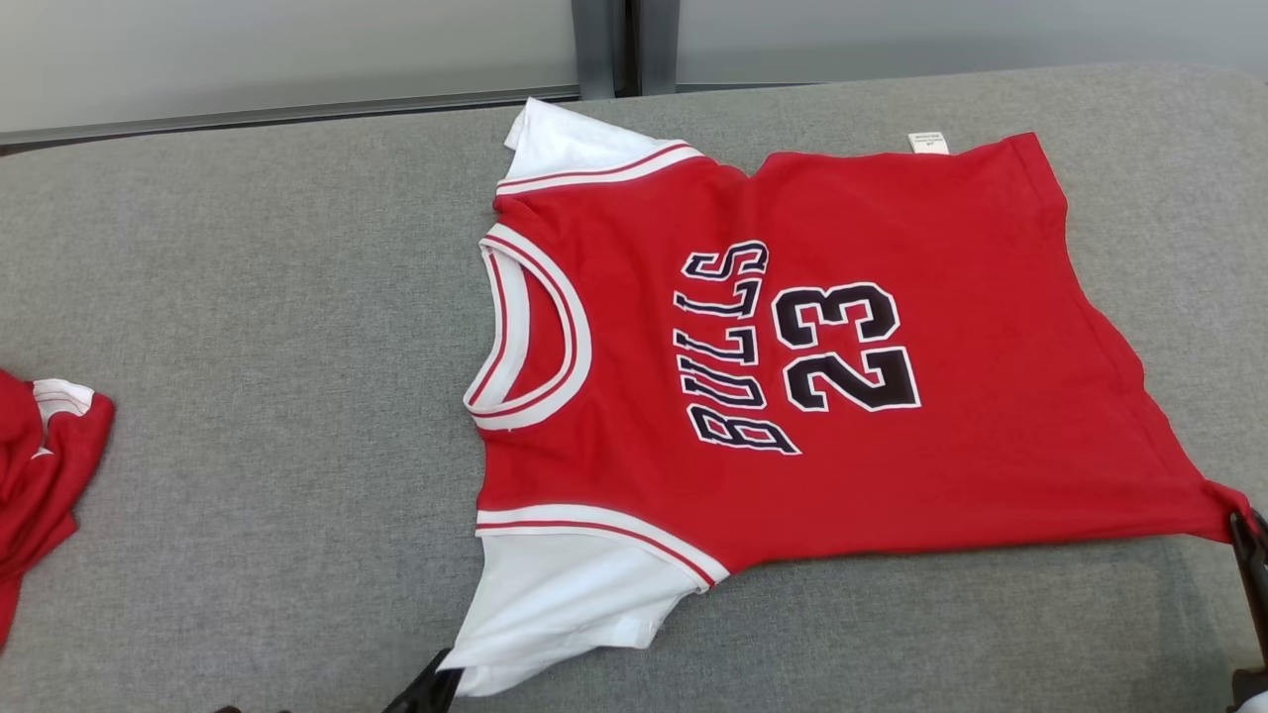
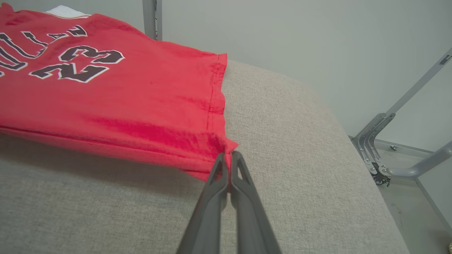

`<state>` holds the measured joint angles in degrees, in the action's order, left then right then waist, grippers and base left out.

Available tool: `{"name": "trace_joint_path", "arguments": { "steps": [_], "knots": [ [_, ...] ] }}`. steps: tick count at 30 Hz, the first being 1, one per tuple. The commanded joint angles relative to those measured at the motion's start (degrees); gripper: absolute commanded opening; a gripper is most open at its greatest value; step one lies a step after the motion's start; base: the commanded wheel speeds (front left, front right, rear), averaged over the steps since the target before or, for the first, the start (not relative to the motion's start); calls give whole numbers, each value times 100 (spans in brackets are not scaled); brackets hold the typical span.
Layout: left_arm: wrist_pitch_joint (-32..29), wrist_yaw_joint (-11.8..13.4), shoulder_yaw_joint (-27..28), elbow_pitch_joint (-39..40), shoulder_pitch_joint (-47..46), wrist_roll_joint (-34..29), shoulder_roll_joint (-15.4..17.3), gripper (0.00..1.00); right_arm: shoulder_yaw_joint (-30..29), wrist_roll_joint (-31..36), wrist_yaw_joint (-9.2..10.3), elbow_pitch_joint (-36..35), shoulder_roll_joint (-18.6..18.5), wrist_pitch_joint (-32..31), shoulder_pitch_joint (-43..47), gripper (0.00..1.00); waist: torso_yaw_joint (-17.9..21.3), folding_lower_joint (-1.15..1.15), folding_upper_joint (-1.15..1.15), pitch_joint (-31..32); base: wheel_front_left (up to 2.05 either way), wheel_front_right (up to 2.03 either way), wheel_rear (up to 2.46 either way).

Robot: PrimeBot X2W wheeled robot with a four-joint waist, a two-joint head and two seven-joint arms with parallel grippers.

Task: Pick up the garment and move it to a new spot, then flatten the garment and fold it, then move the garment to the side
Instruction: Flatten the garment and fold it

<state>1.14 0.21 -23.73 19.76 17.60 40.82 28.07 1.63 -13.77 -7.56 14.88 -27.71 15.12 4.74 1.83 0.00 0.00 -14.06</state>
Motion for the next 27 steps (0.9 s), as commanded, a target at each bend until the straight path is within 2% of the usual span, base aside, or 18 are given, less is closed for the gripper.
{"name": "trace_joint_path", "arguments": {
  "steps": [1,5,9,14,18,27],
  "knots": [
    [-47,54,105,255,15,114,55,0,-47,-24,14,-38,-2,5,-3,0,9,0,0,18,0,0,0],
    [-164,-32,234,405,-485,242,63,0,111,14,14,90,115,-30,-331,0,9,0,0,67,0,0,0],
    [-242,-171,190,150,-1101,316,-119,0,371,-61,13,323,153,-125,-675,0,-5,0,0,78,0,0,0],
    [-160,-519,10,-833,-2264,298,-432,0,876,-113,13,861,46,-155,-1506,0,20,0,0,-36,0,0,0],
    [105,-680,-103,-1681,-3087,241,-645,0,1045,-128,13,1220,5,-131,-2105,0,48,0,0,-219,0,0,0],
    [543,-774,-534,-2944,-4295,112,-631,0,1092,-48,13,1826,88,-31,-2988,0,77,0,0,-572,0,0,0]
  ]
}}
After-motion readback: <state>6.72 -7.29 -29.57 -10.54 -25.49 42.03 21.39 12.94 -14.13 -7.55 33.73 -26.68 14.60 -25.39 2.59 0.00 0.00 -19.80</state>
